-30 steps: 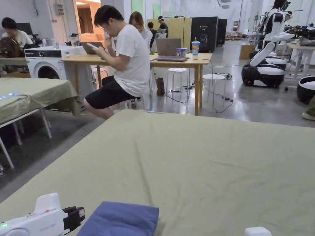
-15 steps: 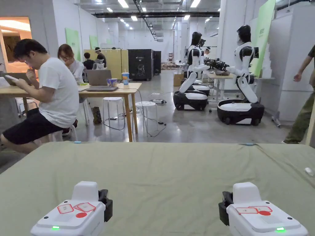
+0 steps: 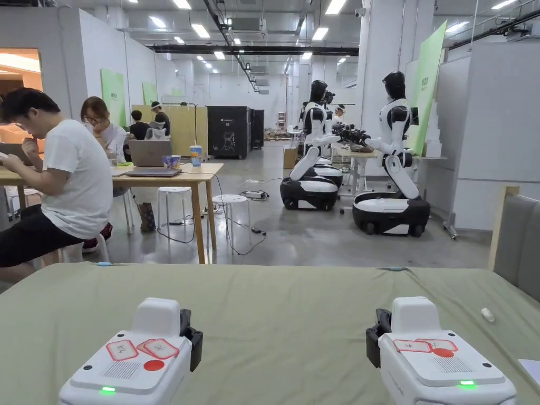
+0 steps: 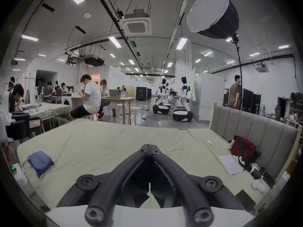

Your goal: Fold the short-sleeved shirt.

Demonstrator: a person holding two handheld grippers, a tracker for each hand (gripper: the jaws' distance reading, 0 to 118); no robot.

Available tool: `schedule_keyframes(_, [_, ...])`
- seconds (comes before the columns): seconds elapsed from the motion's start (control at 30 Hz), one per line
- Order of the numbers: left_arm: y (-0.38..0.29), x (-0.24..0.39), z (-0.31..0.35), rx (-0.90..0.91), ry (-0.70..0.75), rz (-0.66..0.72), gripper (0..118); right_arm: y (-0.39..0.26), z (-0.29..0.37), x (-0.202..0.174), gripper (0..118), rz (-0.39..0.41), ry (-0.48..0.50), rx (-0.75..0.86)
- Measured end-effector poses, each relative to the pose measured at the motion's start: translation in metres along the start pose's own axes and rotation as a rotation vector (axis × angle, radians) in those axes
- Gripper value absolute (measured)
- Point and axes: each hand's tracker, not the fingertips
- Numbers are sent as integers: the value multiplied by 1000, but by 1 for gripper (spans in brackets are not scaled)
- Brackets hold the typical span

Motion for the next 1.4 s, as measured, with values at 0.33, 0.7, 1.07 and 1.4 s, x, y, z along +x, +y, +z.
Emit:
schedule_keyframes(0.33, [-8,0,7,18,13,4,22,-5,3,-2,9,-3,2,17])
schedule_keyframes(0.7, [-13,-5,11,39,7,-7,118,-6,5,-9,118,-8,6,22])
schedule_keyframes(1.07, [-10,-13,15,38,13,10,118,-4,2,-9,118,-147,154,-30])
schedule_keyframes(1.4, [-12,-16,18,31,8,29,118,13,18,-23,118,-137,86,26])
